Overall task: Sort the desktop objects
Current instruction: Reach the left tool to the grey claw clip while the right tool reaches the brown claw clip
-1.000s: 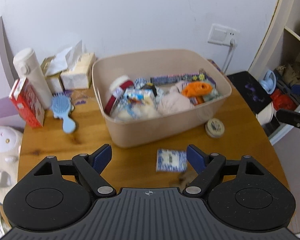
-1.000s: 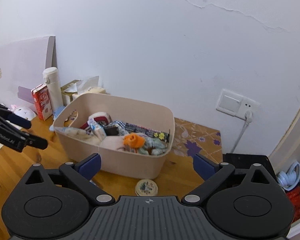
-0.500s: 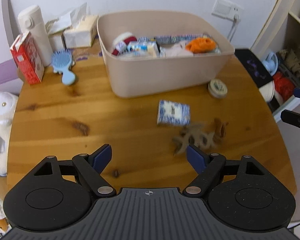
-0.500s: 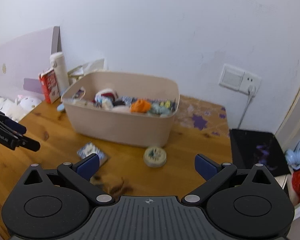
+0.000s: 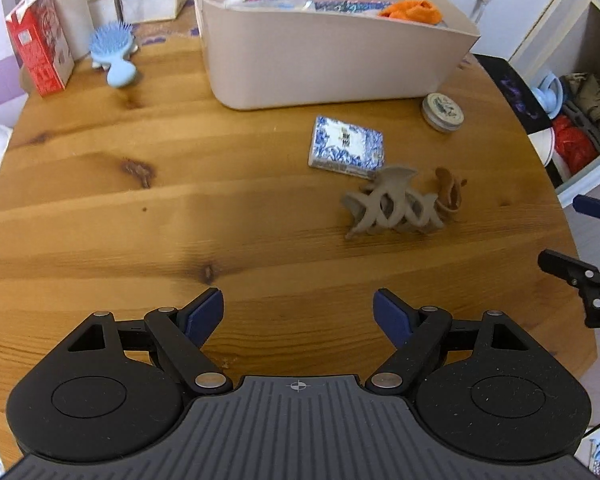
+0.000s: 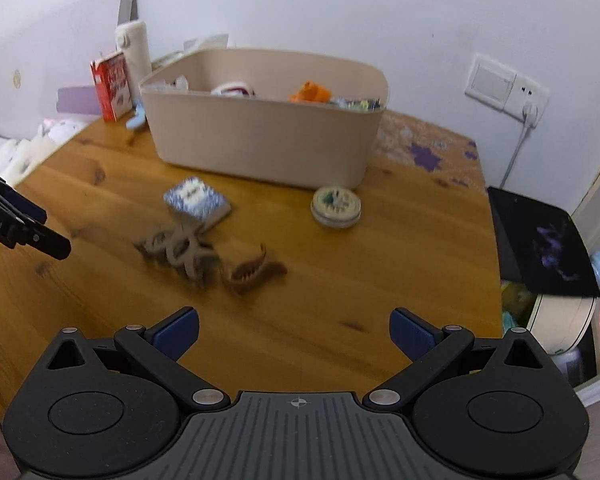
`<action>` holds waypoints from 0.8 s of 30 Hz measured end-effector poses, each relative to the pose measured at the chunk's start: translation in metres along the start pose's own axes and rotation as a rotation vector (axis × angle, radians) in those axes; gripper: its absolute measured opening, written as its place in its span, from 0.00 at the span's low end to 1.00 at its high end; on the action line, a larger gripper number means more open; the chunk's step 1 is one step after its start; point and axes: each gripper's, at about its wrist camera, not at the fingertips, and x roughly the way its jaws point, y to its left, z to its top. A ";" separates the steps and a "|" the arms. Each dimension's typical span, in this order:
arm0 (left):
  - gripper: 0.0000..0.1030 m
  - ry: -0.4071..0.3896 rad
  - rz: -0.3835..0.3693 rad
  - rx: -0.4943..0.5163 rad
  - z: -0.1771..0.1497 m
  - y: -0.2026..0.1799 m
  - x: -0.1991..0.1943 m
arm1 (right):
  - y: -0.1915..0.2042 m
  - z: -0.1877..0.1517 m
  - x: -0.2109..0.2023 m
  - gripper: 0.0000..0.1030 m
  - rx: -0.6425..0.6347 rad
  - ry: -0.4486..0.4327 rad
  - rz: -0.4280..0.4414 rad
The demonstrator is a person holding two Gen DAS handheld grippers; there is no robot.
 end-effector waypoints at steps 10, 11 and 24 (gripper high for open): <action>0.84 0.025 0.000 -0.006 0.001 -0.010 0.024 | 0.006 -0.017 0.022 1.00 0.020 -0.031 0.003; 0.84 0.022 -0.004 0.004 0.001 -0.013 0.027 | 0.007 -0.018 0.025 1.00 0.016 -0.024 -0.005; 0.84 -0.078 0.008 0.220 0.014 -0.049 0.060 | 0.001 -0.018 0.065 1.00 0.008 0.004 -0.017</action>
